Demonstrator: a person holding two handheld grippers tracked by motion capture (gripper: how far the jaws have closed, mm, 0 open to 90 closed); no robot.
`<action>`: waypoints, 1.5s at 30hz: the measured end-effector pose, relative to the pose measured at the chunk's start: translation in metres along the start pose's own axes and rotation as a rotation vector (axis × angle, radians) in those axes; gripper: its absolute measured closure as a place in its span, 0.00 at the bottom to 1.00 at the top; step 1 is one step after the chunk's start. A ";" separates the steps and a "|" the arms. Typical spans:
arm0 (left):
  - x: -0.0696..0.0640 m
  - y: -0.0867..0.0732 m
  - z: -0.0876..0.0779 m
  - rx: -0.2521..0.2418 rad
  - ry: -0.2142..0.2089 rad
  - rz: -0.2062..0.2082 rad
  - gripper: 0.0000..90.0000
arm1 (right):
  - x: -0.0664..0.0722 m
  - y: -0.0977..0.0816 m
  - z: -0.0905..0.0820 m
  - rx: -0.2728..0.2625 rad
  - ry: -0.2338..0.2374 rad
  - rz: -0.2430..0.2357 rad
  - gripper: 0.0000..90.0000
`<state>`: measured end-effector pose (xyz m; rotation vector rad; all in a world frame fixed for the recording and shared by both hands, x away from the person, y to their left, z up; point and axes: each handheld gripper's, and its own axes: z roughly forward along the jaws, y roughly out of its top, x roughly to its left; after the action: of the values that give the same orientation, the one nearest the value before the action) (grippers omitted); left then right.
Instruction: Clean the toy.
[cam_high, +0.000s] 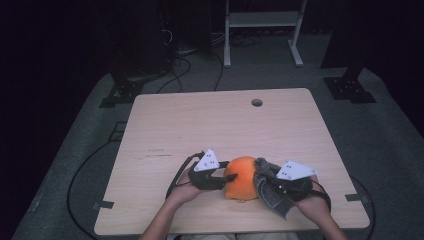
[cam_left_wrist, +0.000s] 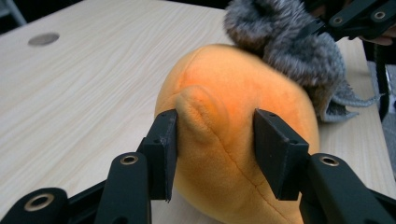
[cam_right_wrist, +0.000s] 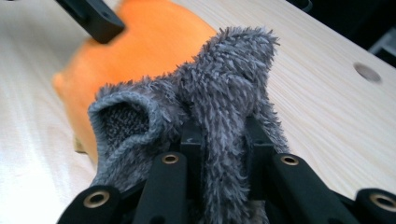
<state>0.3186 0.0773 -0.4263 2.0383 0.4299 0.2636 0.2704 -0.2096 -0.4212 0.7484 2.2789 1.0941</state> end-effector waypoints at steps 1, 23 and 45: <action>0.001 -0.001 0.000 -0.001 0.001 -0.015 0.57 | 0.000 0.000 0.000 0.000 0.000 0.000 0.82; -0.001 -0.003 0.003 -0.005 -0.001 -0.009 0.44 | -0.013 0.003 0.002 -0.047 0.170 0.152 0.82; -0.025 0.005 0.018 -0.050 -0.004 0.153 0.37 | 0.005 0.011 -0.008 -0.073 0.116 0.075 0.83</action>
<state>0.3036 0.0504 -0.4312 2.0246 0.2626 0.3601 0.2653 -0.2047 -0.4088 0.7648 2.3087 1.2786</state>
